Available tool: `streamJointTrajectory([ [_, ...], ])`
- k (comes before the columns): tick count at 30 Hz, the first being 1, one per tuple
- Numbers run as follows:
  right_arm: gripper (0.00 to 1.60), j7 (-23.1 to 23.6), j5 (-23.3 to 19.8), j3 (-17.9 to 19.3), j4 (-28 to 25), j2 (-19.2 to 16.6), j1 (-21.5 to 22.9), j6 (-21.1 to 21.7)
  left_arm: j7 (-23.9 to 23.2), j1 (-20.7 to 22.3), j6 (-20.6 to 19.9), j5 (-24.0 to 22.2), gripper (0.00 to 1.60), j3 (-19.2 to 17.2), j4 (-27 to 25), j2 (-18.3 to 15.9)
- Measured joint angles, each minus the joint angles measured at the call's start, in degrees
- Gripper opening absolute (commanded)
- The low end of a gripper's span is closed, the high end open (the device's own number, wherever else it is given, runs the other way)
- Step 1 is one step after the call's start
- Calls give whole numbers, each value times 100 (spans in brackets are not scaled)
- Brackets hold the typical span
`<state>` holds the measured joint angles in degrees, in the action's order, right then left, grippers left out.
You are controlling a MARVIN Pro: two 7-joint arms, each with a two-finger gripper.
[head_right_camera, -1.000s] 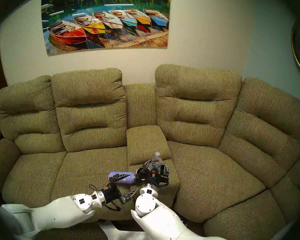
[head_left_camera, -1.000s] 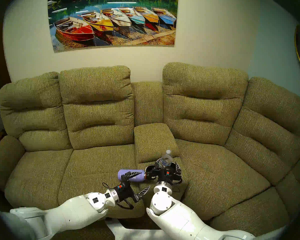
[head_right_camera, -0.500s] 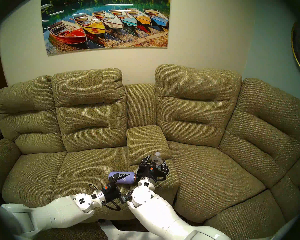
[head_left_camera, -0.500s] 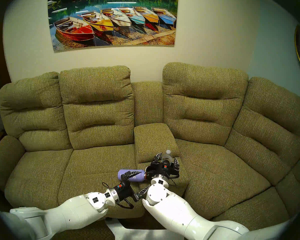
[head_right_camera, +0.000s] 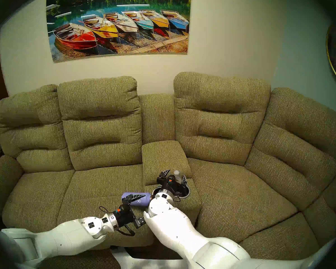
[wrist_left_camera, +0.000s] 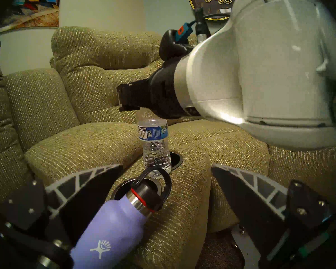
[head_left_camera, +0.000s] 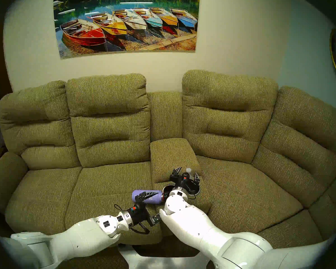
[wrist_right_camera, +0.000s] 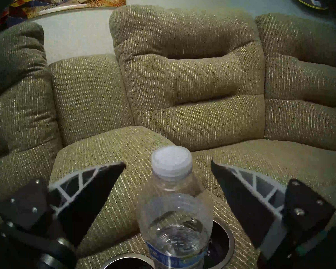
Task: Put bottles into cup holders
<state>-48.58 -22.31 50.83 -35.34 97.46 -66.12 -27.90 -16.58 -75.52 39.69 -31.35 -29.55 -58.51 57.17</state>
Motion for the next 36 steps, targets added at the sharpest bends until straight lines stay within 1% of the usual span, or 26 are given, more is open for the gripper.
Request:
streamJointTrajectory([
  [8,160,90,-34,72,942,247,422,-57,-21,2,0,-3,160,2,-7,7],
  [9,158,103,-39,80,1011,263,448,-64,-22,2,0,-4,160,2,-7,9],
  [10,121,123,-49,96,1115,287,486,-74,-24,2,0,-4,160,2,-7,12],
  [12,95,163,-79,134,1311,331,559,-94,-27,3,0,-5,160,2,-8,17],
  [13,95,176,-91,147,1362,342,580,-100,-28,3,0,-5,160,2,-8,18],
  [14,80,188,-103,159,1412,354,600,-106,-29,4,0,-5,160,2,-8,19],
  [17,67,261,-154,225,1626,408,712,-159,-35,5,0,-7,160,2,-8,25],
  [21,68,326,-187,271,1777,445,799,-226,-40,5,0,-8,160,2,-8,29],
  [23,61,365,-207,303,1875,463,846,-292,-43,6,0,-9,160,2,-8,31],
  [25,63,388,-227,331,1943,471,878,-365,-44,6,0,-9,160,2,-8,32],
  [28,56,419,-258,386,2078,480,936,-539,-49,6,0,-11,160,2,-8,35],
  [30,61,428,-263,405,2144,481,964,-610,-50,6,0,-12,160,2,-8,36],
  [36,66,471,-274,470,2284,481,1058,-686,-54,7,0,-14,160,2,-8,38],
])
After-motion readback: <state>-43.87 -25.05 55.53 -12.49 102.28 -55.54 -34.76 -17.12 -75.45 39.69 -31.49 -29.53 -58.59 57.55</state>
